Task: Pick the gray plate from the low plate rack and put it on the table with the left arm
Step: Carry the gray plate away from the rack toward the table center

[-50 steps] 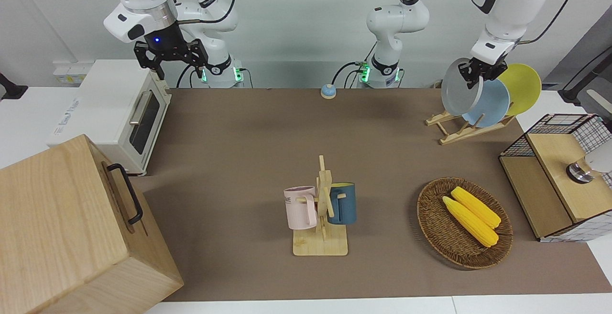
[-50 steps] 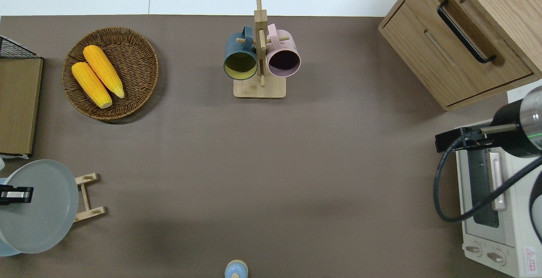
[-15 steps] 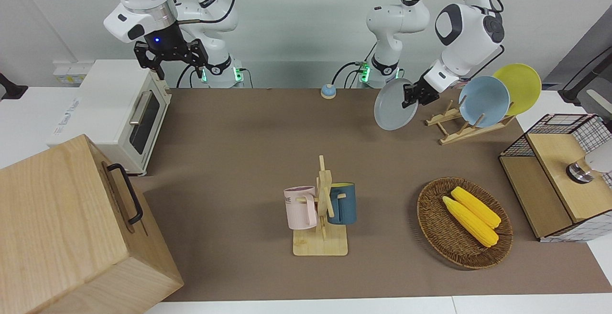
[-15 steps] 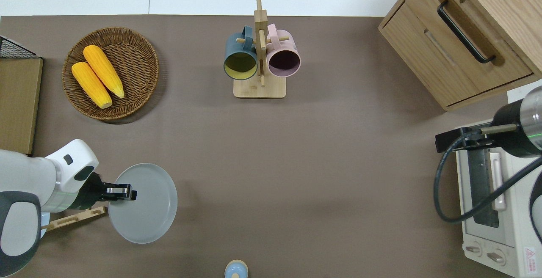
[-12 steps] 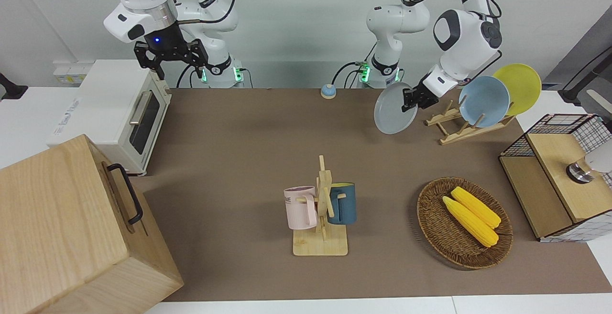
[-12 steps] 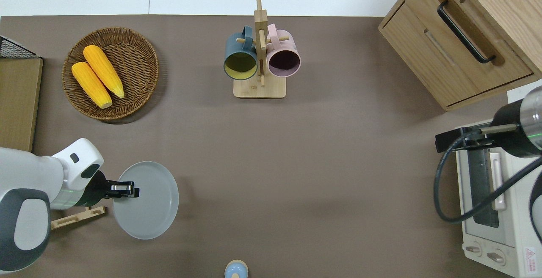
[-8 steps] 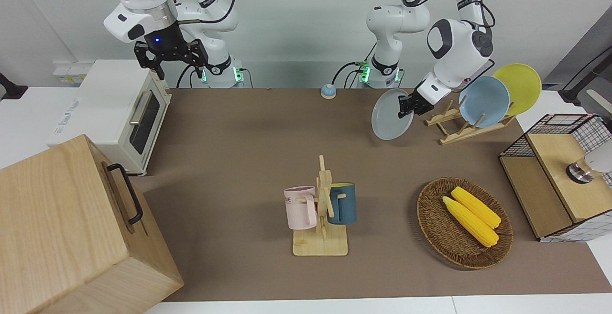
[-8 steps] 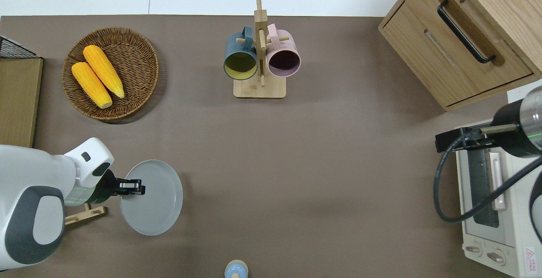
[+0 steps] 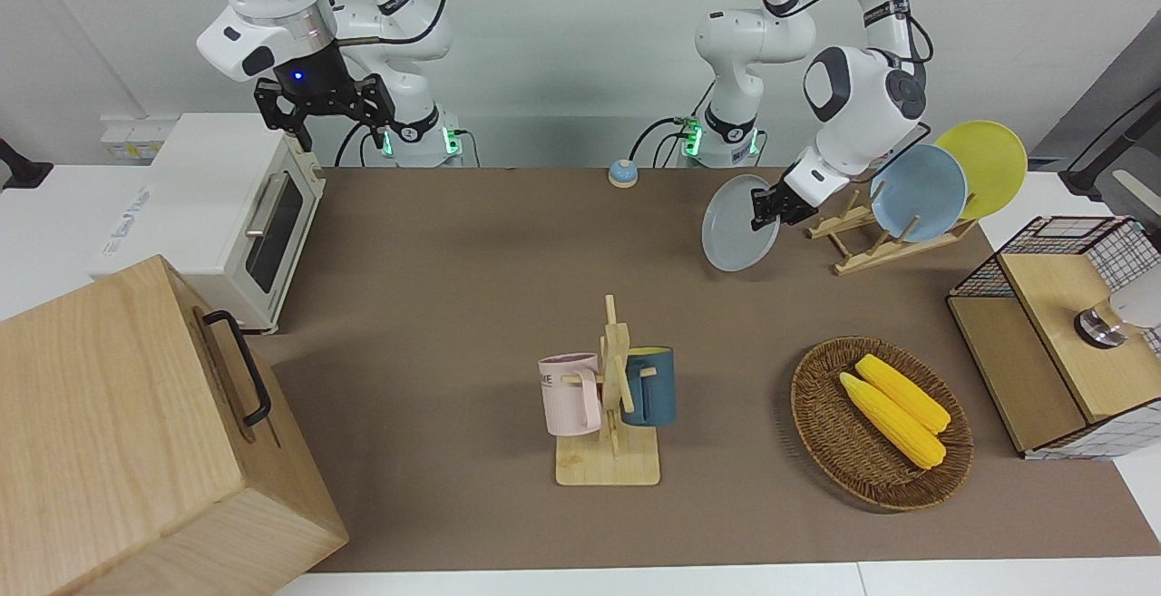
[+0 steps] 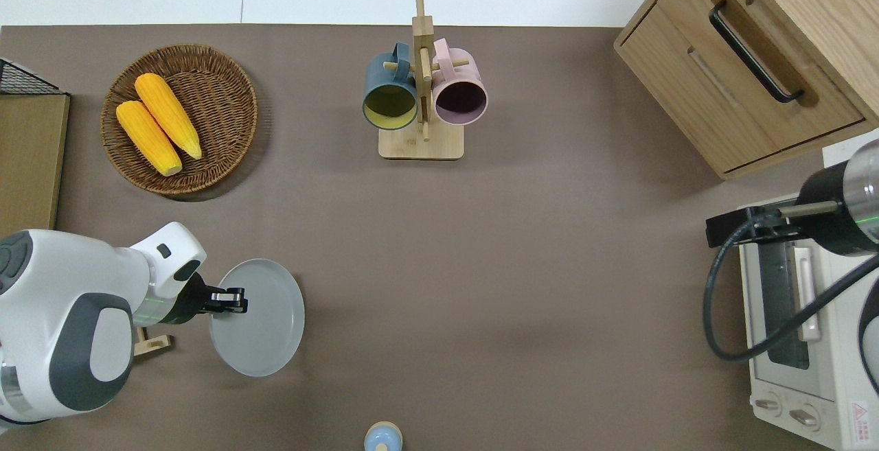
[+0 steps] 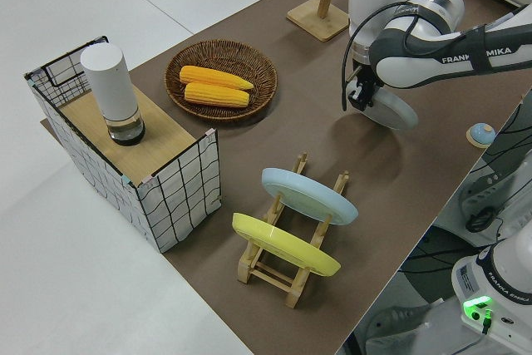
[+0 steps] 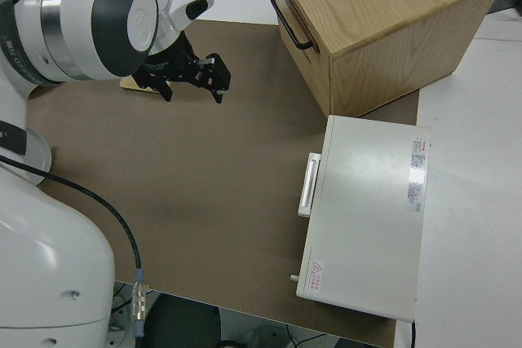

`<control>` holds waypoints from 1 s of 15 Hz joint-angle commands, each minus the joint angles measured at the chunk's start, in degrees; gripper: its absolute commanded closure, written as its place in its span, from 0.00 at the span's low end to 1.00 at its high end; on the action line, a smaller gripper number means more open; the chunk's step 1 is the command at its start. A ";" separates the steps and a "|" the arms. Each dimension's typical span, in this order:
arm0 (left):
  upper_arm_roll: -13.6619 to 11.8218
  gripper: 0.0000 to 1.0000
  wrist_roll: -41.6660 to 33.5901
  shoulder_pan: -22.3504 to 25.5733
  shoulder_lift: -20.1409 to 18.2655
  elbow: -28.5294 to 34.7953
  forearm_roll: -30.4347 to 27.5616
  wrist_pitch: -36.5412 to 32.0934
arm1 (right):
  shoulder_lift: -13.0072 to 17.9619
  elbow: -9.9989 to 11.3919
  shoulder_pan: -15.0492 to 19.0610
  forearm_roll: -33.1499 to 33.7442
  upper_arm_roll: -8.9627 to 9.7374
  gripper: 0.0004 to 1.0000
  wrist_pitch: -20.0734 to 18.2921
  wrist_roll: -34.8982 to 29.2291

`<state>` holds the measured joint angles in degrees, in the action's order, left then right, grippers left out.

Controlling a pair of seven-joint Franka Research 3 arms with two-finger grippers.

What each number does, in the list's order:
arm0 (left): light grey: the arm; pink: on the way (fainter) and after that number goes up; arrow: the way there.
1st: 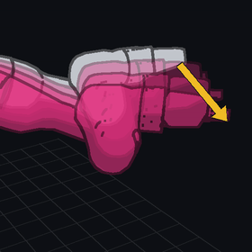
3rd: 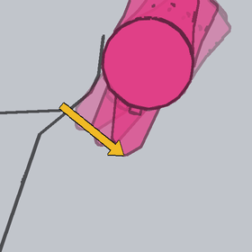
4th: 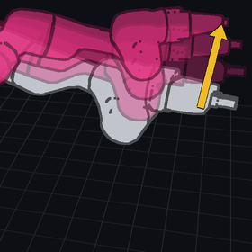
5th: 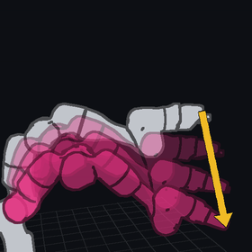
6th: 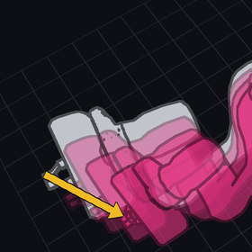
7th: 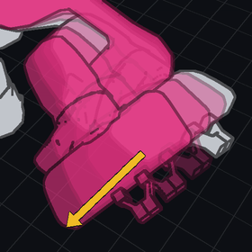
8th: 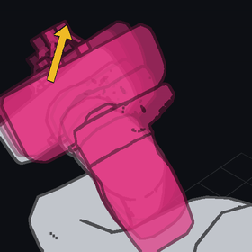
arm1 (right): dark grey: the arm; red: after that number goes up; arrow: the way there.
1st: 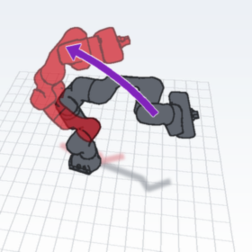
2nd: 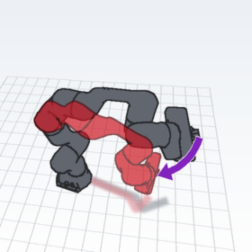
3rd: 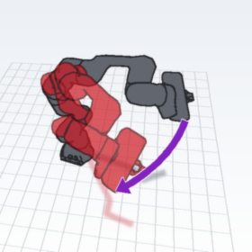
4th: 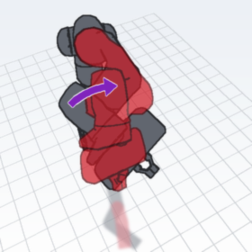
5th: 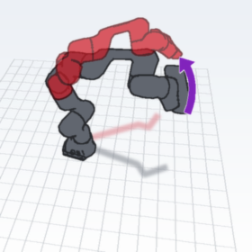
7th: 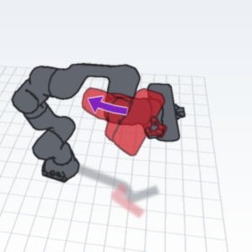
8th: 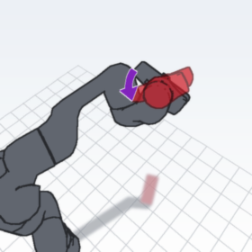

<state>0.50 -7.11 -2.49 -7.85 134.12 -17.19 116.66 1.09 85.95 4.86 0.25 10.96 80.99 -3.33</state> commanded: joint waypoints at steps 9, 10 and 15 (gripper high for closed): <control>-0.32 0.41 -0.36 -0.59 0.03 0.80 0.14 1.82 | 0.14 -0.35 0.41 -0.43 0.29 0.01 -0.83 -0.01; -0.32 0.19 -0.36 -0.50 0.03 0.80 0.14 1.82 | 0.14 -0.35 0.41 -0.43 0.38 0.01 -0.83 -0.01; -0.41 0.01 -0.36 -0.41 0.82 -0.43 0.23 3.13 | 0.14 -0.35 0.41 -0.43 0.38 0.01 -0.83 0.08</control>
<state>0.47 -7.17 -2.51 -7.36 134.12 -17.14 118.39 1.09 85.95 4.86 0.25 10.96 80.99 -3.33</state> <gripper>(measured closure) 0.004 0.009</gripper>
